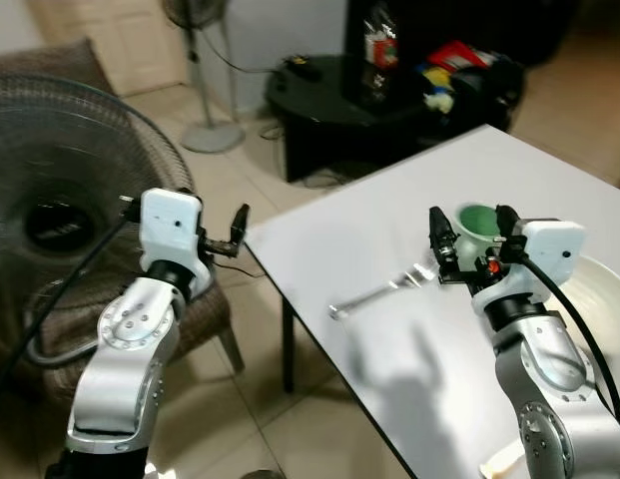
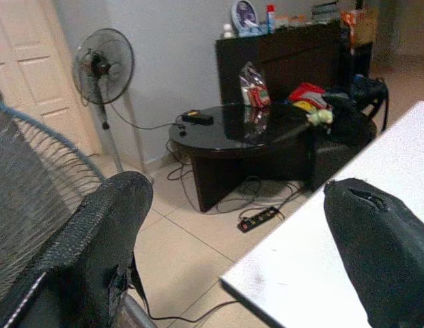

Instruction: Setting the table

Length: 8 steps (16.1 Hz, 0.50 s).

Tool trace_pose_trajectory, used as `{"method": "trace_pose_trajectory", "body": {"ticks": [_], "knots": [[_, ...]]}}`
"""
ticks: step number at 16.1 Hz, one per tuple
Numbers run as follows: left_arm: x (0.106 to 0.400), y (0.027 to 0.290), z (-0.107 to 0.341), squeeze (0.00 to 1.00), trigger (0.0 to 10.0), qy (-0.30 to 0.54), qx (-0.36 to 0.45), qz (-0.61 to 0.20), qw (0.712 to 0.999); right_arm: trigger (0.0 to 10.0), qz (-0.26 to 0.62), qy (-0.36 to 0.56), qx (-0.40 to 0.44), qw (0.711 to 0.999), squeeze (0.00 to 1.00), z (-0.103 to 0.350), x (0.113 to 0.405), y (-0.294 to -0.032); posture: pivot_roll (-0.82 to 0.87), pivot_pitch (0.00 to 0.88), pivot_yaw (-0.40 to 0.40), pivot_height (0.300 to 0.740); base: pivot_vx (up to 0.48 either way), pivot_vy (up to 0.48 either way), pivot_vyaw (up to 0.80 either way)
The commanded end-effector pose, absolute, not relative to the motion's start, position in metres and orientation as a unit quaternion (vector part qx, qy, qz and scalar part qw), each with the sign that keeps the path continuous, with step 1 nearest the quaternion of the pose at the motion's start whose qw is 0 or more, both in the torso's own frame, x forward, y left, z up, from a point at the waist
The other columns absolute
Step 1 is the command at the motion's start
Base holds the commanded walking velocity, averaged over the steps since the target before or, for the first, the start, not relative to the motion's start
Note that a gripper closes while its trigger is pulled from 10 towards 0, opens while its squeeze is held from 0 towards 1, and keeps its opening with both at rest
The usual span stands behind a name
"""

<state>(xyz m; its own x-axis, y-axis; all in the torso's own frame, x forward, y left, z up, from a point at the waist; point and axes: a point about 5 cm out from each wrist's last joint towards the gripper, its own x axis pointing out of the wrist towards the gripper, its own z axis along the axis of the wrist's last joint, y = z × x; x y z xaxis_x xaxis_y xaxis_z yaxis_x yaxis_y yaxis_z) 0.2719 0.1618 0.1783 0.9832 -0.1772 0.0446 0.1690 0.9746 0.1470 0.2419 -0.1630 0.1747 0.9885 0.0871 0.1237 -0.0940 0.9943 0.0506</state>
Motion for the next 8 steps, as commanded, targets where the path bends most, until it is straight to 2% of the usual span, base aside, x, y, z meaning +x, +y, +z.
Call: {"method": "trace_pose_trajectory", "body": {"ticks": [1, 3, 8], "knots": [[0.2712, 0.1633, 0.174, 0.0, 10.0, -0.009, 0.071, -0.082, 0.994, 10.0, 0.061, -0.054, 0.032, 0.996, 1.0, 0.1718, 0.2438, -0.1564, -0.02, 0.0, -0.021, 0.74, 0.0, 0.0, 0.8], [0.2715, 0.1601, 0.1748, 0.0, 10.0, -0.008, 0.068, -0.097, 0.993, 10.0, 0.068, -0.052, 0.031, 0.996, 1.0, 0.1732, 0.2448, -0.154, -0.03, 0.0, -0.017, 0.74, 0.0, 0.0, 0.8], [0.2714, 0.1642, 0.1746, 0.0, 10.0, -0.002, 0.082, -0.078, 0.994, 10.0, 0.062, -0.043, 0.04, 0.996, 1.0, 0.1691, 0.2394, -0.1546, -0.03, 0.003, -0.009, 0.74, 0.0, 0.0, 0.8]]}}
